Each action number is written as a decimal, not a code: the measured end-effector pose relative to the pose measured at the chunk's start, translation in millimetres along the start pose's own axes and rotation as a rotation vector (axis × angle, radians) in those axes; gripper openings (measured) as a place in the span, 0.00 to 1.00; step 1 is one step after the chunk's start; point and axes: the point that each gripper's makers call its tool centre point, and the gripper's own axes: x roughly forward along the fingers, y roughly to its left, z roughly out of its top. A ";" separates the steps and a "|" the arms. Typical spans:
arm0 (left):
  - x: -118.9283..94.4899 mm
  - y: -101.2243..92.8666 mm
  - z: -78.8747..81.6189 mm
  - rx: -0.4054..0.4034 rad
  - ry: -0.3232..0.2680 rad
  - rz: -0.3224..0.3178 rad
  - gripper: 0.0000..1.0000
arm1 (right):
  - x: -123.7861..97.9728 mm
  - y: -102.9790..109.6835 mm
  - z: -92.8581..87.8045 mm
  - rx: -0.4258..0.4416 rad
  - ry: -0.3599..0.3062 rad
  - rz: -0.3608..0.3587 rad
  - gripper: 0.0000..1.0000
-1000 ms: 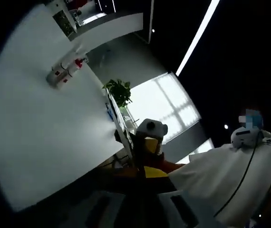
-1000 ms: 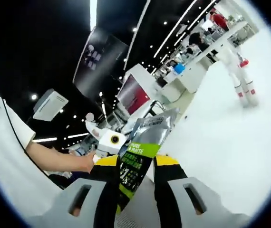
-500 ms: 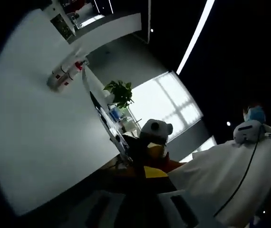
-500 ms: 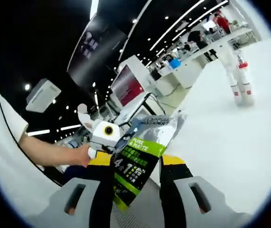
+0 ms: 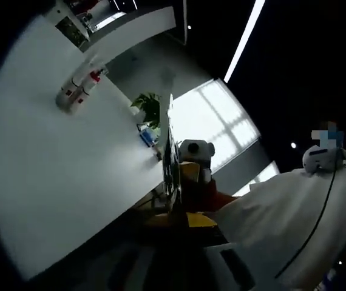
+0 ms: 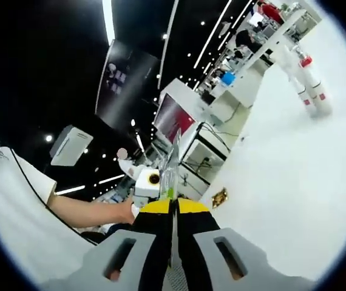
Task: Arrange the skincare products in the storage area until every visible bottle or jar stands upright without overlapping.
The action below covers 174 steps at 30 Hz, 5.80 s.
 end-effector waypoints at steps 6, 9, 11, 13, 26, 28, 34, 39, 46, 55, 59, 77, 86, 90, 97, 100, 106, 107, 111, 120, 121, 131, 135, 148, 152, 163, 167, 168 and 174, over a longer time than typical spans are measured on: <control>-4.3 -11.5 7.1 -0.002 -0.047 -0.043 0.02 | -0.3 11.2 3.5 0.112 -0.027 0.095 0.00; -1.5 -19.4 10.9 -0.022 -0.077 -0.069 0.02 | -0.3 17.2 5.6 0.120 -0.037 0.126 0.00; -1.5 -20.7 9.6 -0.024 -0.070 -0.077 0.01 | -0.6 21.8 5.9 0.113 -0.040 0.152 0.00; -2.2 -23.6 9.6 -0.011 -0.071 -0.084 0.01 | -1.0 26.9 7.1 0.095 -0.050 0.174 0.02; 1.6 -24.8 -6.9 -0.020 0.029 -0.111 0.01 | 6.5 34.6 -9.4 0.113 0.032 0.217 0.02; 0.3 -25.7 -6.3 -0.021 0.027 -0.122 0.01 | 6.4 36.3 -9.5 0.127 0.031 0.222 0.02; -1.9 -24.0 -4.4 -0.013 0.020 -0.116 0.01 | 6.5 37.5 -7.9 0.094 0.023 0.209 0.06; -2.2 -19.9 -3.9 -0.023 0.017 -0.098 0.01 | 6.5 28.2 -5.4 -0.017 0.020 0.135 0.13; -2.7 -15.7 -4.3 -0.031 0.021 -0.083 0.01 | 5.5 13.0 7.4 -0.239 -0.021 -0.057 0.40; -2.6 -14.3 -3.0 -0.039 0.012 -0.074 0.01 | 3.5 0.8 3.9 -0.432 0.004 -0.214 0.82; -2.0 -12.0 -3.8 -0.044 0.014 -0.061 0.01 | 5.2 -1.1 7.5 -0.438 -0.023 -0.231 0.91; 2.0 -3.3 -3.7 -0.086 0.014 -0.021 0.01 | 15.4 -2.8 -17.9 -0.687 0.094 -0.275 0.96; 3.1 -0.7 -2.6 -0.102 0.010 -0.009 0.02 | 4.6 -14.4 1.0 -0.591 0.033 -0.321 0.78; 2.7 2.6 -1.8 -0.108 0.007 0.006 0.02 | 7.1 -19.6 -9.1 -0.531 0.083 -0.320 0.77; 2.3 9.4 -2.2 -0.139 0.011 0.024 0.02 | 0.1 -34.8 -11.6 -0.740 0.159 -0.421 0.75; 3.0 11.8 -3.2 -0.146 0.016 0.036 0.02 | 1.8 -34.0 -6.7 -0.686 0.112 -0.422 0.76; 1.1 14.2 2.8 -0.156 -0.023 0.051 0.02 | 4.9 -30.8 -3.0 -0.734 0.094 -0.432 0.76; 1.8 14.7 1.9 -0.160 -0.018 0.053 0.02 | 5.2 -30.1 -4.0 -0.739 0.095 -0.431 0.77; 3.0 14.9 -1.0 -0.173 -0.002 0.042 0.02 | 7.6 -27.5 -9.2 -0.753 0.113 -0.412 0.77; -2.5 19.1 6.3 -0.206 -0.042 0.043 0.02 | 9.4 -35.2 -6.0 -0.672 0.097 -0.424 0.86; -2.7 18.8 6.6 -0.210 -0.043 0.041 0.02 | 8.5 -36.9 -5.3 -0.652 0.092 -0.430 0.86; -3.1 23.3 12.5 -0.205 -0.061 0.070 0.02 | 3.5 -44.0 2.9 -0.627 0.060 -0.478 0.85; -1.3 29.2 12.3 -0.100 -0.010 0.127 0.02 | 3.3 -45.2 1.8 -0.647 0.068 -0.493 0.84; -6.8 45.1 28.4 -0.119 0.000 0.143 0.02 | 2.1 -47.9 1.5 -0.658 0.075 -0.516 0.84; -10.0 53.6 36.1 -0.116 0.004 0.165 0.02 | 0.7 -50.8 2.0 -0.662 0.079 -0.528 0.82; -19.5 85.6 57.0 -0.136 0.014 0.250 0.02 | 1.5 -55.6 -0.9 -0.694 0.110 -0.546 0.81; -22.7 95.9 64.8 -0.148 0.020 0.267 0.02 | 1.7 -56.6 -2.0 -0.700 0.118 -0.548 0.81; -23.1 97.6 67.3 -0.159 0.015 0.273 0.02 | 1.9 -57.0 -2.5 -0.699 0.121 -0.547 0.81; -26.9 109.5 82.9 -0.189 -0.019 0.287 0.02 | 5.0 -59.5 -6.4 -0.720 0.152 -0.548 0.80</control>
